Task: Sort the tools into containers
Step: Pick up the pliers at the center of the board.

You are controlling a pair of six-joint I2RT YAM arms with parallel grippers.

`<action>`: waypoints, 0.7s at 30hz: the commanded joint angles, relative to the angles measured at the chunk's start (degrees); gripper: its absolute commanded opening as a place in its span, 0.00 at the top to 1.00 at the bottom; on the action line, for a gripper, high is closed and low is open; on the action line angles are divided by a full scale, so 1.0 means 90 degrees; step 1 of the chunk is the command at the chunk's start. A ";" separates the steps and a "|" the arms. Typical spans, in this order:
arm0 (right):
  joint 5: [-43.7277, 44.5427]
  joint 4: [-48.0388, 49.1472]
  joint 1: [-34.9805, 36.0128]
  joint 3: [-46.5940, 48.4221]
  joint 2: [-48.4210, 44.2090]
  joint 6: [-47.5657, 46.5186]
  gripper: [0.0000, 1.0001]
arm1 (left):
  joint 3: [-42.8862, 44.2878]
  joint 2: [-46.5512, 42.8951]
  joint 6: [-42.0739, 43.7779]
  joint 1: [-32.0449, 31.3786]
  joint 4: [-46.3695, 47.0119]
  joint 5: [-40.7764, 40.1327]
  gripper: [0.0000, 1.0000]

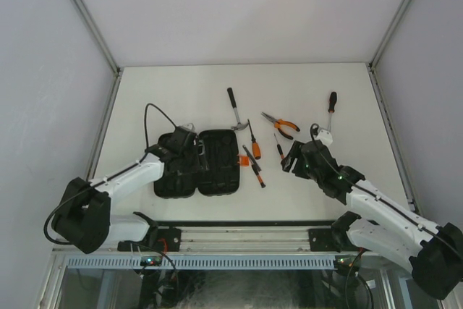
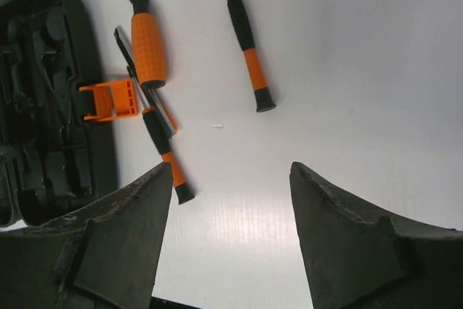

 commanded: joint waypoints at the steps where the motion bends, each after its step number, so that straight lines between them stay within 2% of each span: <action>1: -0.0086 0.0001 -0.0391 0.0495 0.0223 -0.0440 0.35 | -0.0097 0.0084 -0.0342 -0.0061 0.0332 0.0123 0.36; 7: -0.0310 0.0143 -0.0837 0.0705 0.0578 -0.0644 0.35 | -0.0166 0.0236 -0.0548 -0.0258 0.0516 0.0220 0.36; 15: -0.0396 0.0304 -0.0986 0.0740 0.0708 -0.0745 0.36 | -0.0092 0.0434 -0.0675 -0.0589 0.0562 0.0204 0.37; 21: -0.0169 0.0381 -0.1050 0.0855 0.0766 -0.0915 0.36 | 0.0106 -0.0205 -0.0557 -0.0593 -0.0140 -0.0528 0.36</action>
